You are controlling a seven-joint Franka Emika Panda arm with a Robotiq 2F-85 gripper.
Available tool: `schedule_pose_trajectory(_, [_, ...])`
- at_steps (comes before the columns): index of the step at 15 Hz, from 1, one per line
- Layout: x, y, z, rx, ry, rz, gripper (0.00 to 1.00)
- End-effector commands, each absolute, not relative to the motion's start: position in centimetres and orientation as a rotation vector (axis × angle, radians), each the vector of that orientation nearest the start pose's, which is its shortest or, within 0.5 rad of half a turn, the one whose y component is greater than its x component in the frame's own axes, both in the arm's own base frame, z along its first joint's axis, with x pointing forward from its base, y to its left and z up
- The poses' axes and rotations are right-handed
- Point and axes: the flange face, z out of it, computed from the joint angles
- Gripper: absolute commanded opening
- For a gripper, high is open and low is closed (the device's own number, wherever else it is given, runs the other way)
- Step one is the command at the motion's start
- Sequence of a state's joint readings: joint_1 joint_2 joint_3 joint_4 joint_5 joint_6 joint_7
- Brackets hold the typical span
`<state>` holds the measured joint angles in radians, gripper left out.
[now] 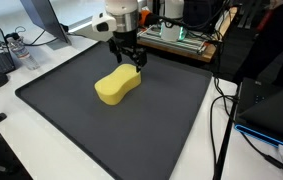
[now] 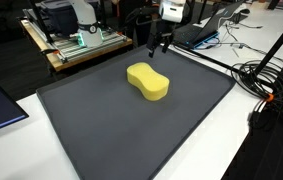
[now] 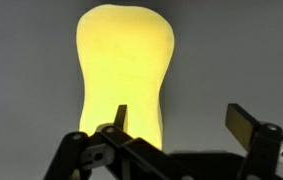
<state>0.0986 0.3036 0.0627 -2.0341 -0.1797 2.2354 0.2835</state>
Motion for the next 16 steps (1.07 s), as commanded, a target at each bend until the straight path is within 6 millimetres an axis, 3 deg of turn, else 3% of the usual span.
schedule_pose_trajectory(1, [59.2,9.9,26.1,-3.379,0.103,0.097,1.0])
schedule_pose_trajectory(8, [61.1,12.2,22.9,-3.516,0.086,0.017,1.0])
schedule_pose_trajectory(16, [63.3,11.3,19.6,-3.647,0.121,-0.049,1.0])
